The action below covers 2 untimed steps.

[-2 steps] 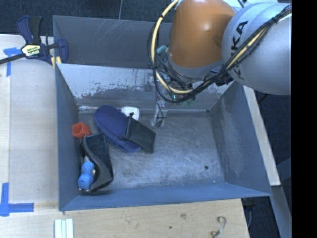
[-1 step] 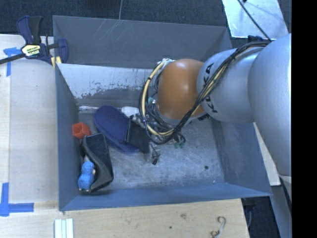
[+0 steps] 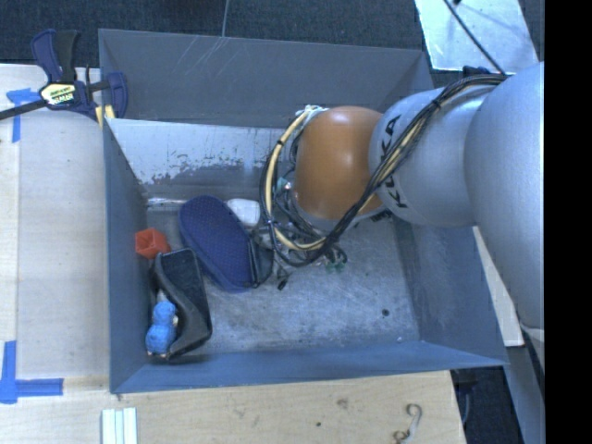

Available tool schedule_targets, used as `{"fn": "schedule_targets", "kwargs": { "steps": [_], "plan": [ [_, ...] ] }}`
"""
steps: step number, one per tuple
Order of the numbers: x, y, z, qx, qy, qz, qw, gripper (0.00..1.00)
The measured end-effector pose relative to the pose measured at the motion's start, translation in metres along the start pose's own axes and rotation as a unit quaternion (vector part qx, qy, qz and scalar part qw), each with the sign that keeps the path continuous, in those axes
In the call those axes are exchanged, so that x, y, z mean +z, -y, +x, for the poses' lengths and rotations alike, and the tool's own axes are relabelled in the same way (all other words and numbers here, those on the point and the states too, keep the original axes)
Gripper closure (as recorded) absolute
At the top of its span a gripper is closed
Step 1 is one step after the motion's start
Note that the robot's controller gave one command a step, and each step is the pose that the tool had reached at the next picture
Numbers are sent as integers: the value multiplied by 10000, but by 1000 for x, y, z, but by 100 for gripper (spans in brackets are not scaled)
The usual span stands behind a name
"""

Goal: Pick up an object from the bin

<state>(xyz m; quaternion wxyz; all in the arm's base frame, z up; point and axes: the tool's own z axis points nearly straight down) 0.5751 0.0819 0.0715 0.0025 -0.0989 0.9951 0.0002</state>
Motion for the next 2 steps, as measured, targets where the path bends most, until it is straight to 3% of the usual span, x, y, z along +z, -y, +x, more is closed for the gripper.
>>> {"fn": "schedule_targets", "kwargs": {
  "steps": [1, 2],
  "plan": [
    [-112, -5, 6, 296, 32, -1, 9996, 100],
    [-196, -13, 1, 350, 41, 1, 9994, 100]
  ]
}}
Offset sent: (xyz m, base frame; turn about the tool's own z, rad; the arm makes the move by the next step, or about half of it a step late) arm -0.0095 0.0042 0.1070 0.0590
